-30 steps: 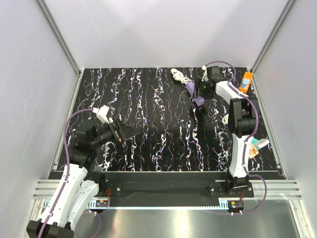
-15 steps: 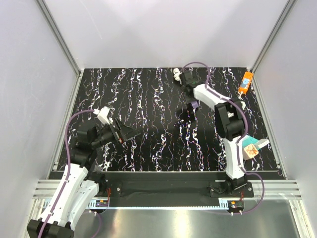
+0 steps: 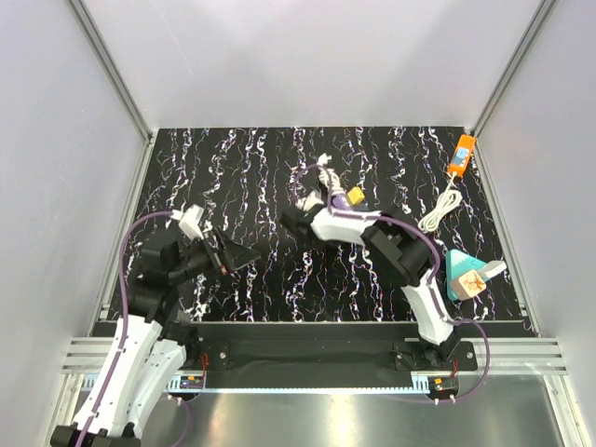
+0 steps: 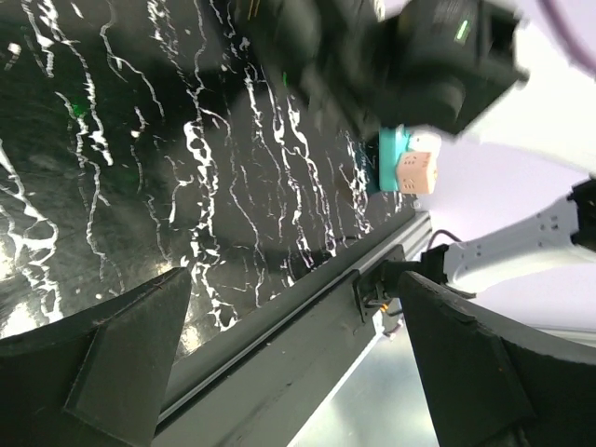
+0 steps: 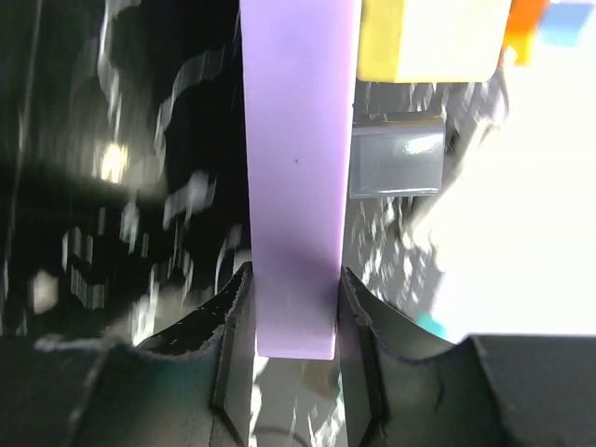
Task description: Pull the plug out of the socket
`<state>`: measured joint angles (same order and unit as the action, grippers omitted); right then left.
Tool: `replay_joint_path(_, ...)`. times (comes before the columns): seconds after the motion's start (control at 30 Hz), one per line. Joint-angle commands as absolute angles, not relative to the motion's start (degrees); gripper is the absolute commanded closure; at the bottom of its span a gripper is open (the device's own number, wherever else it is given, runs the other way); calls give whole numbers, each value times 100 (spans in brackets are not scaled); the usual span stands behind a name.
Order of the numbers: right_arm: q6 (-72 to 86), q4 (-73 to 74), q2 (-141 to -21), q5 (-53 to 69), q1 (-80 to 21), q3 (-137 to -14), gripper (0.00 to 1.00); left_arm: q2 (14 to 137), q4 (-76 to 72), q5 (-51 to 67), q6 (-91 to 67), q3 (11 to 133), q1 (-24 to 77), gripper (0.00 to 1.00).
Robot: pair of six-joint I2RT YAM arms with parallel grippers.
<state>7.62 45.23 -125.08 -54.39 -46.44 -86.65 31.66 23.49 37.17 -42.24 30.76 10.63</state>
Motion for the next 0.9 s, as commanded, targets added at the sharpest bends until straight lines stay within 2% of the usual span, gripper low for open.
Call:
replay_joint_path(0.0, 1835, 5483, -12427, -5405, -5139, -8288, 100, 2910, 2619, 3454, -4008, 3445, 1028, 1)
replay_joint_path(0.13, 2583, 6308, -12603, -5449, -5765, -8271, 98, 2760, 2812, 3287, -4025, 3524, 1020, 1)
replay_joint_path(0.23, 3093, 6539, -12691, -5362, -6142, -8253, 85, 2637, 2926, 3261, -4052, 3560, 1020, 1)
replay_joint_path(0.27, 3207, 6539, -12709, -5309, -6222, -8236, 75, 2602, 2962, 3235, -4052, 3577, 1020, 1)
replay_joint_path(0.33, 3269, 6530, -12770, -5238, -6345, -8244, 66, 2505, 3084, 3226, -4052, 3612, 1020, 1)
replay_joint_path(0.47, 3279, 6478, -12709, -5124, -6407, -8279, 54, 2356, 3287, 3191, -4052, 3700, 1020, 1)
replay_joint_path(0.5, 3261, 6451, -12648, -5046, -6425, -8279, 42, 2303, 3339, 3173, -4052, 3718, 1020, 1)
replay_joint_path(0.6, 3138, 6294, -12551, -4808, -6504, -8253, 27, 2215, 3515, 3112, -4043, 3814, 1020, 1)
replay_joint_path(0.67, 3085, 6223, -12490, -4694, -6539, -8192, 22, 2180, 3603, 3103, -4060, 3849, 1020, 1)
replay_joint_path(0.87, 2988, 5801, -12050, -4342, -6680, -7990, 21, 1960, 3814, 3050, -4166, 3867, 1020, 1)
